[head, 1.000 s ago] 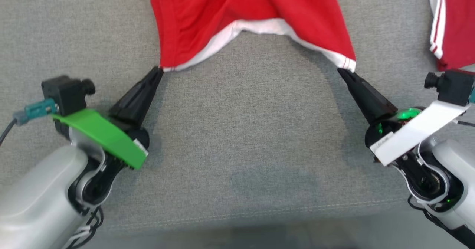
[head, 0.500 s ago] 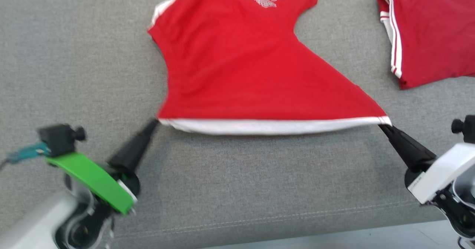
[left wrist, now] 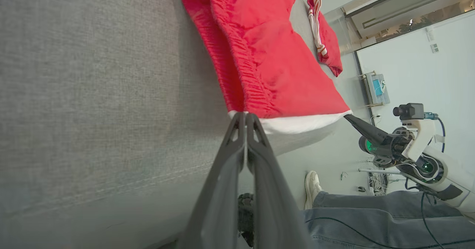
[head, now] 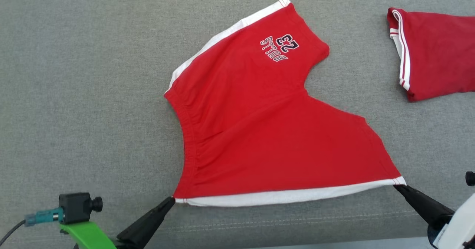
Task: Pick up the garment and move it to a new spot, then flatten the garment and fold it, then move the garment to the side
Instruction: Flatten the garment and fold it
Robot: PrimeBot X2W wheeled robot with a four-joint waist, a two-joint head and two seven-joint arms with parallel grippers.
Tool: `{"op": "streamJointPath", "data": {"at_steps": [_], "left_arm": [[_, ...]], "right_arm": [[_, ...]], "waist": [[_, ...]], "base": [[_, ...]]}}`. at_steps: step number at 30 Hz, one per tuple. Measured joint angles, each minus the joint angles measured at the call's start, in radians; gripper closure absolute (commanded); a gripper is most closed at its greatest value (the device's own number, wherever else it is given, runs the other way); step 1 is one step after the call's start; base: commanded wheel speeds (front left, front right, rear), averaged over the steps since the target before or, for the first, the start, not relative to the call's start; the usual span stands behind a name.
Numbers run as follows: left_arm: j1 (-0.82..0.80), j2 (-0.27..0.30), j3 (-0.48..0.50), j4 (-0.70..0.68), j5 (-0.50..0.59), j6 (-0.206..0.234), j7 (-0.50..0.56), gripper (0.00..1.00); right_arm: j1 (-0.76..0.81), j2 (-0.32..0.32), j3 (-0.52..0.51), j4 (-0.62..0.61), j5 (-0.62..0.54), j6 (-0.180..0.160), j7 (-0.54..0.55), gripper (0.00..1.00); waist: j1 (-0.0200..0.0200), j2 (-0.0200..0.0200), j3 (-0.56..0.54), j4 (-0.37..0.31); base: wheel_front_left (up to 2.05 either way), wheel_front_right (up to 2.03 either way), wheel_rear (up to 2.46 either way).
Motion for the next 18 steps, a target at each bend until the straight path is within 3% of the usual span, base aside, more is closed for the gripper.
{"op": "streamJointPath", "data": {"at_steps": [8, 13, 18], "left_arm": [[0.024, 0.096, 0.043, -0.121, -0.001, 0.014, -0.017, 1.00], [-0.021, 0.132, 0.077, -0.197, -0.010, 0.019, 0.015, 1.00], [-0.109, 0.142, 0.121, -0.226, -0.055, 0.022, 0.054, 1.00]], "right_arm": [[0.013, -0.116, -0.089, -0.160, 0.044, 0.002, -0.012, 1.00], [-0.133, -0.214, -0.170, -0.227, 0.029, 0.005, 0.049, 1.00], [-0.266, -0.231, -0.248, -0.233, 0.071, 0.002, 0.100, 1.00]], "waist": [[0.0000, 0.0000, 0.030, -0.013], [0.0000, 0.0000, 0.077, -0.017], [0.0000, 0.0000, 0.121, -0.015]], "base": [[0.00, 0.00, 0.00], [0.00, 0.00, 0.00], [0.00, 0.00, 0.00]]}}
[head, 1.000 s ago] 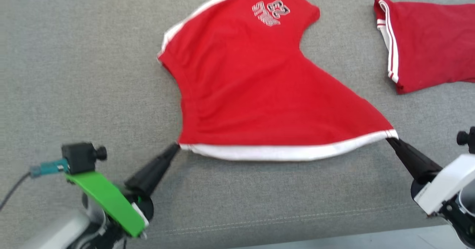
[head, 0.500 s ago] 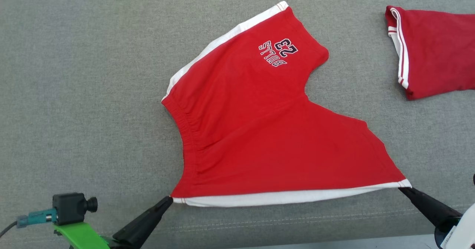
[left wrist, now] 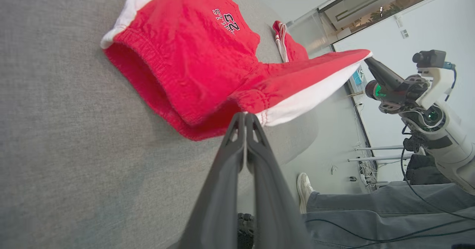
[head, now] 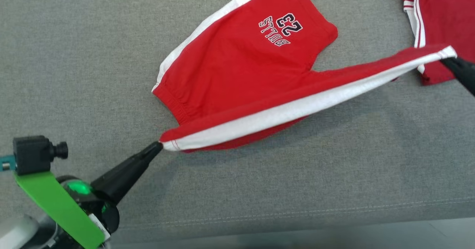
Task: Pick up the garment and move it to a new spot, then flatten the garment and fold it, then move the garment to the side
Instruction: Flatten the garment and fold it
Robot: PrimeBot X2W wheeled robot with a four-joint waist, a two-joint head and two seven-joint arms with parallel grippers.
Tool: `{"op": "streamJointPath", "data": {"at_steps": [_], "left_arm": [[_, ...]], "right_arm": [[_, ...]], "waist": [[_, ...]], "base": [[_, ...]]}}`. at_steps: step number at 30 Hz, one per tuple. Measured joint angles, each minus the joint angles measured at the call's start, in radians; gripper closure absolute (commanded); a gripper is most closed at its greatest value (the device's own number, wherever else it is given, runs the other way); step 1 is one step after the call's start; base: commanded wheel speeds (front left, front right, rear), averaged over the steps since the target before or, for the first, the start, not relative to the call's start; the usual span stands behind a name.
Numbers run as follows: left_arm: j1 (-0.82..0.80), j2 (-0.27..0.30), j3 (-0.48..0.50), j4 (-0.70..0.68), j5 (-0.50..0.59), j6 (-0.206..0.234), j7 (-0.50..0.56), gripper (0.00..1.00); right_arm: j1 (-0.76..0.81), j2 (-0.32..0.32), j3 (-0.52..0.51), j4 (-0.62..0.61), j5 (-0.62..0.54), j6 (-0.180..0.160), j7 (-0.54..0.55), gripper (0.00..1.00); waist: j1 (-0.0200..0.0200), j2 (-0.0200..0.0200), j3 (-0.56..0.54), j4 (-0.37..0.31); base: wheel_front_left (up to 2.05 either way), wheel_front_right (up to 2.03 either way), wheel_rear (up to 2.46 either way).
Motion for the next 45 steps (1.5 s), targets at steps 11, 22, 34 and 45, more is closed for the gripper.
{"op": "streamJointPath", "data": {"at_steps": [11, 22, 34, 45], "left_arm": [[-0.261, -0.037, 0.086, 0.020, -0.124, 0.029, 0.153, 1.00], [-0.469, -0.120, 0.136, 0.120, -0.177, 0.063, 0.247, 1.00], [-0.568, -0.241, 0.109, 0.277, -0.173, 0.049, 0.287, 1.00], [-0.589, -0.284, 0.087, 0.372, -0.164, 0.017, 0.304, 1.00]], "right_arm": [[-0.295, 0.044, -0.058, 0.077, 0.072, -0.012, 0.171, 1.00], [-0.569, 0.108, -0.031, 0.174, -0.040, -0.019, 0.304, 1.00], [-0.813, 0.300, 0.080, 0.367, -0.273, -0.019, 0.342, 1.00], [-0.925, 0.464, 0.186, 0.535, -0.376, -0.020, 0.365, 1.00]], "waist": [[0.0000, 0.0000, 0.140, 0.042], [0.0000, 0.0000, 0.289, 0.116], [0.0001, 0.0000, 0.409, 0.210], [0.0001, 0.0000, 0.421, 0.250]], "base": [[0.00, 0.00, 0.00], [0.00, 0.00, 0.00], [0.00, 0.00, 0.00], [0.00, 0.00, 0.00]]}}
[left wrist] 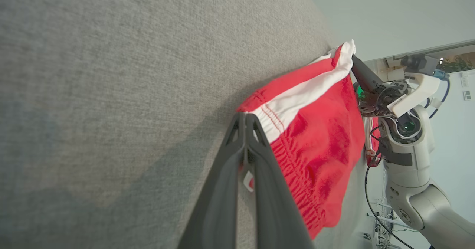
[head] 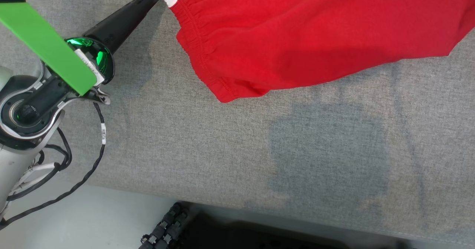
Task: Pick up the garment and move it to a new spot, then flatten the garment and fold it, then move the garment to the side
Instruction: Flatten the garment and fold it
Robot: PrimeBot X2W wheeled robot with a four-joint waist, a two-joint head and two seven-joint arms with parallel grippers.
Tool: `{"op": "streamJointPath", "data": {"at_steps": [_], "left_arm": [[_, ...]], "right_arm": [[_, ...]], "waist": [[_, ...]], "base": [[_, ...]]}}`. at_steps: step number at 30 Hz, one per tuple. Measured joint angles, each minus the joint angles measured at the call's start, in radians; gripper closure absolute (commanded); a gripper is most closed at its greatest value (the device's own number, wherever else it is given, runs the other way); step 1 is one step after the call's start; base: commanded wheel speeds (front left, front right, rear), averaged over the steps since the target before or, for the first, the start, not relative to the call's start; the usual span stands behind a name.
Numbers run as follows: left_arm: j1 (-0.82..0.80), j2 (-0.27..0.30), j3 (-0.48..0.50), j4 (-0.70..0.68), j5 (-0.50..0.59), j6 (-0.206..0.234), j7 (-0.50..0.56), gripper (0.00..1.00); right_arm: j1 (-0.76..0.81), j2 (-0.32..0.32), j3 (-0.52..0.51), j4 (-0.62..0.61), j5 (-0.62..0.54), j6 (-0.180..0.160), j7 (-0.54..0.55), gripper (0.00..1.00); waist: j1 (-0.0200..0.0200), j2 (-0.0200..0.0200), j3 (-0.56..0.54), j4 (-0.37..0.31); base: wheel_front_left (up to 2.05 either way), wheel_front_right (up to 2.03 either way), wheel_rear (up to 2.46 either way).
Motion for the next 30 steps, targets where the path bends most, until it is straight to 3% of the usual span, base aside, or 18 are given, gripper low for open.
{"op": "streamJointPath", "data": {"at_steps": [1, 2, 3, 5, 7, 8, 11, 17, 22, 30], "left_arm": [[-0.001, -0.002, -0.002, 0.007, 0.000, -0.001, 0.001, 1.00], [-0.002, -0.005, -0.003, 0.012, 0.000, -0.002, 0.002, 0.88], [-0.003, -0.008, -0.005, 0.019, 0.002, -0.008, 0.003, 0.79], [-0.003, -0.012, -0.014, 0.038, 0.009, -0.010, 0.004, 0.66], [-0.003, -0.013, -0.021, 0.053, 0.018, -0.019, 0.003, 0.29], [-0.003, -0.014, -0.025, 0.059, 0.026, -0.021, 0.004, 0.16], [-0.002, -0.017, -0.037, 0.077, 0.047, -0.032, 0.003, 0.03], [0.040, -0.018, -0.061, 0.131, 0.066, -0.049, -0.010, 0.00], [0.082, -0.002, -0.061, 0.145, 0.099, -0.052, -0.052, 0.00], [0.190, -0.027, -0.101, 0.125, 0.100, -0.050, -0.082, 0.00]], "right_arm": [[-0.008, 0.006, 0.006, 0.014, -0.013, 0.000, 0.000, 1.00], [-0.015, 0.013, 0.009, 0.030, -0.026, 0.000, 0.000, 0.69], [-0.022, 0.019, 0.014, 0.044, -0.035, 0.000, -0.001, 0.00], [-0.031, 0.040, 0.023, 0.080, -0.047, 0.000, -0.007, 0.00], [-0.032, 0.059, 0.034, 0.111, -0.055, 0.000, -0.015, 0.00], [-0.032, 0.066, 0.039, 0.124, -0.055, 0.000, -0.016, 0.00], [-0.031, 0.077, 0.062, 0.160, -0.060, 0.003, -0.016, 0.00], [-0.029, 0.117, 0.080, 0.222, -0.063, 0.029, -0.037, 0.00], [0.008, 0.091, 0.083, 0.272, -0.063, 0.029, -0.045, 0.00], [0.180, 0.079, 0.134, 0.355, -0.009, 0.029, 0.013, 0.00]], "waist": [[0.0000, 0.0000, -0.001, 0.000], [0.0000, 0.0000, -0.003, -0.001], [0.0000, 0.0000, -0.004, -0.002], [0.0000, 0.0000, -0.010, -0.004], [0.0000, 0.0000, -0.020, -0.008], [0.0000, 0.0000, -0.025, -0.010], [0.0000, 0.0000, -0.045, -0.018], [0.0000, 0.0000, -0.114, -0.041], [0.0000, 0.0000, -0.175, -0.061], [0.0000, 0.0000, -0.283, -0.088]], "base": [[0.00, 0.00, 0.00], [0.00, 0.00, 0.00], [0.00, 0.00, 0.00], [0.00, 0.00, 0.00], [0.00, 0.00, 0.00], [0.00, 0.00, 0.00], [0.00, 0.00, 0.00], [0.00, 0.00, 0.00], [0.00, 0.00, 0.00], [0.00, 0.00, 0.00]]}}
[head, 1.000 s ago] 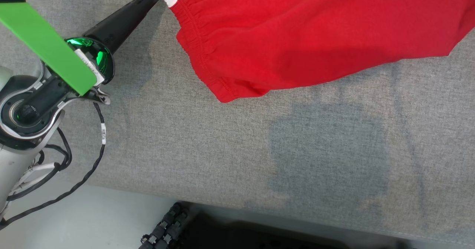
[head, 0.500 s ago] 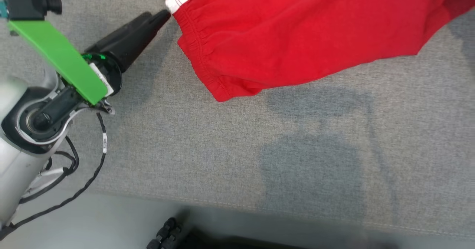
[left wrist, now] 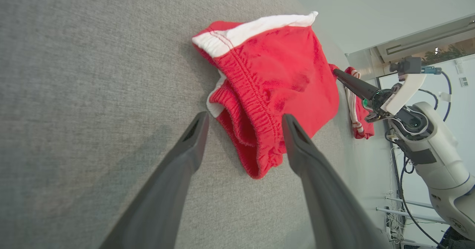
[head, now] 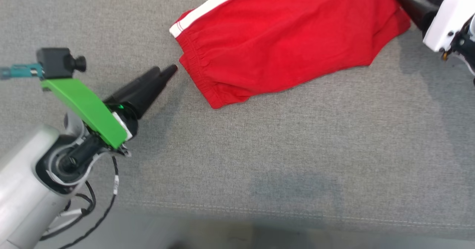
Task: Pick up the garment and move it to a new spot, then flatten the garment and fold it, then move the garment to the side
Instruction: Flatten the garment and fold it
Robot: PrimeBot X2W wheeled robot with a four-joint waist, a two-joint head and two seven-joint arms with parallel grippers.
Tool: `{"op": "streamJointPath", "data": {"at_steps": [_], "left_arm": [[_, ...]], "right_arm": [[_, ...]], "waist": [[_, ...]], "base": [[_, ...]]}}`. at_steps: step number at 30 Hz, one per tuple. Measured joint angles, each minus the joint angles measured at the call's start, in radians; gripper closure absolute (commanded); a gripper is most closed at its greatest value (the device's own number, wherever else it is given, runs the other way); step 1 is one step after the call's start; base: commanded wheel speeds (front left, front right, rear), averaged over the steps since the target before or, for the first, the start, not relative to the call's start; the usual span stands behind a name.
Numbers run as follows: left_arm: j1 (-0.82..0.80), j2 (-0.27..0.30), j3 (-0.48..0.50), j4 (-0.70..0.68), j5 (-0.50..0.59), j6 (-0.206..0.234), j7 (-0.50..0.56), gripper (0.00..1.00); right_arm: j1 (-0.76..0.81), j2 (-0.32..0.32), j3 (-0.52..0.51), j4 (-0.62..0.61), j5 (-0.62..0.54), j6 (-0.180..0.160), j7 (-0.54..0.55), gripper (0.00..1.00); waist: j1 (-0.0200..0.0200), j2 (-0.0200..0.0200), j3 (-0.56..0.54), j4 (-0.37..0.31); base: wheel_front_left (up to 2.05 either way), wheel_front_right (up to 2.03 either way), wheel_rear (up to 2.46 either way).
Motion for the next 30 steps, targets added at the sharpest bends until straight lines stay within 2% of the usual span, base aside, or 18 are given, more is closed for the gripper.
{"op": "streamJointPath", "data": {"at_steps": [7, 13, 22, 28, 29, 30], "left_arm": [[0.017, 0.005, -0.024, -0.028, 0.017, 0.051, -0.011, 0.00], [0.014, 0.008, -0.038, -0.075, 0.051, 0.086, -0.016, 0.00], [-0.007, 0.013, -0.068, -0.100, 0.158, 0.105, -0.036, 0.00], [-0.034, 0.026, -0.065, -0.110, 0.290, 0.130, -0.119, 0.00], [-0.034, 0.034, -0.066, -0.109, 0.311, 0.133, -0.133, 0.00], [-0.032, 0.040, -0.066, -0.106, 0.331, 0.139, -0.146, 0.00]], "right_arm": [[0.024, 0.007, -0.011, 0.000, 0.049, 0.000, 0.019, 0.00], [0.038, 0.013, -0.012, 0.027, 0.058, -0.001, 0.031, 0.00], [0.076, 0.038, -0.027, 0.086, 0.087, -0.002, 0.014, 0.00], [0.077, 0.045, -0.039, 0.111, 0.093, -0.002, -0.006, 0.00], [0.077, 0.049, -0.039, 0.115, 0.094, -0.001, -0.007, 0.05], [0.077, 0.053, -0.040, 0.118, 0.095, -0.001, -0.011, 0.39]], "waist": [[0.0000, 0.0000, -0.064, -0.019], [0.0000, 0.0000, -0.061, -0.014], [0.0000, 0.0000, -0.058, 0.031], [0.0000, 0.0000, -0.064, 0.071], [0.0000, 0.0000, -0.065, 0.077], [0.0000, -0.0001, -0.067, 0.082]], "base": [[0.00, 0.00, 0.00], [0.00, 0.00, 0.00], [0.00, 0.00, 0.00], [0.00, 0.00, 0.00], [0.00, 0.00, 0.00], [0.00, 0.00, 0.00]]}}
